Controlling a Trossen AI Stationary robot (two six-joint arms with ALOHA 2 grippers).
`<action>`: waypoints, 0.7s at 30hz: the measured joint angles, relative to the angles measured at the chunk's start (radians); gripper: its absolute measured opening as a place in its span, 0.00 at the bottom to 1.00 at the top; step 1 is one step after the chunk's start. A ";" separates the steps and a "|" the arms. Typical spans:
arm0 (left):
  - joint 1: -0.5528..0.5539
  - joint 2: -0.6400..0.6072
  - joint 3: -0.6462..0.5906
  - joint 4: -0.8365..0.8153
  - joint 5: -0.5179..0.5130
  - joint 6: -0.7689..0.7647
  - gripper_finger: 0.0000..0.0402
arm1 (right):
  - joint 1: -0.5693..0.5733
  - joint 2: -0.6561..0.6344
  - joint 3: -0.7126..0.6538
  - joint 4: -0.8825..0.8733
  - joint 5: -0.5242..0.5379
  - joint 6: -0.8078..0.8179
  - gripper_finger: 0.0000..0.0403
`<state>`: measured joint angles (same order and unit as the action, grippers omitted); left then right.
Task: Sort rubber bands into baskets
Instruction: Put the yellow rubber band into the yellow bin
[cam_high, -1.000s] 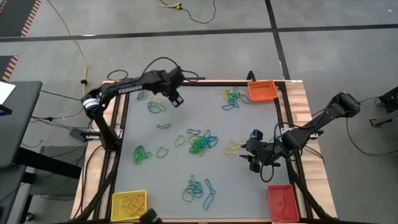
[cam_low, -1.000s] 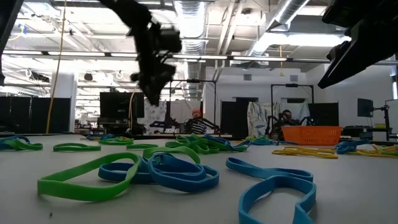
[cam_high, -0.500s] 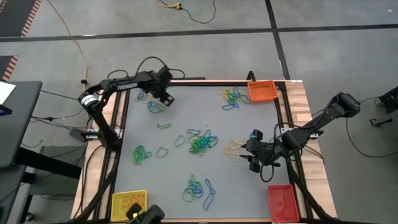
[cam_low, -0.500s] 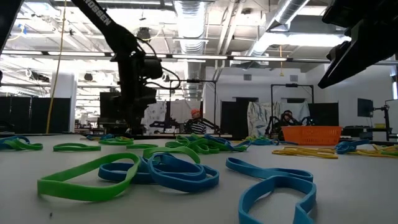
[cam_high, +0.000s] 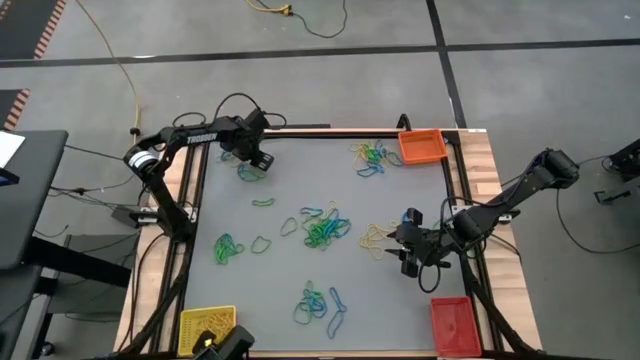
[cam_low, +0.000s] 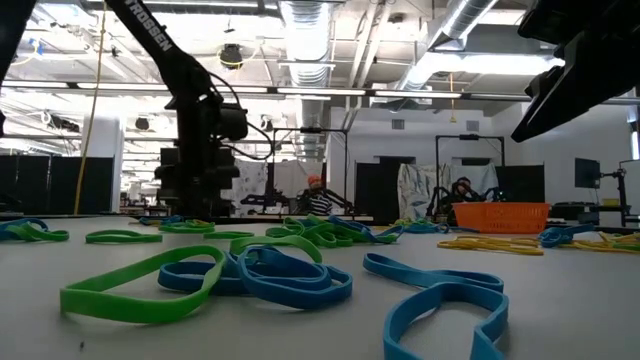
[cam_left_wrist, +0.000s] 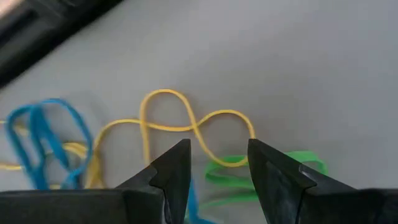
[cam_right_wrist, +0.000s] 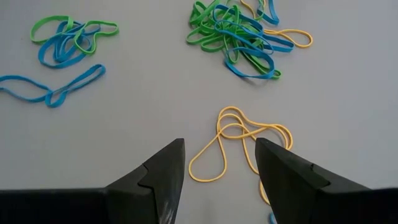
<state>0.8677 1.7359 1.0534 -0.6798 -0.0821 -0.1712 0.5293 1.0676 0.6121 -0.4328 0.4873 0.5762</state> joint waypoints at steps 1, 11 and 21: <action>0.001 0.000 -0.007 0.013 0.005 -0.006 0.37 | 0.000 0.000 0.000 0.000 0.000 0.000 0.56; 0.014 0.066 -0.010 0.030 0.007 -0.012 0.31 | 0.000 0.000 0.000 0.000 0.000 0.000 0.56; -0.008 0.086 0.066 -0.052 -0.015 0.082 0.01 | 0.000 0.000 0.000 0.000 0.000 0.000 0.56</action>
<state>0.8595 1.8217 1.1198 -0.7315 -0.0973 -0.0890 0.5297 1.0675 0.6120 -0.4328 0.4873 0.5762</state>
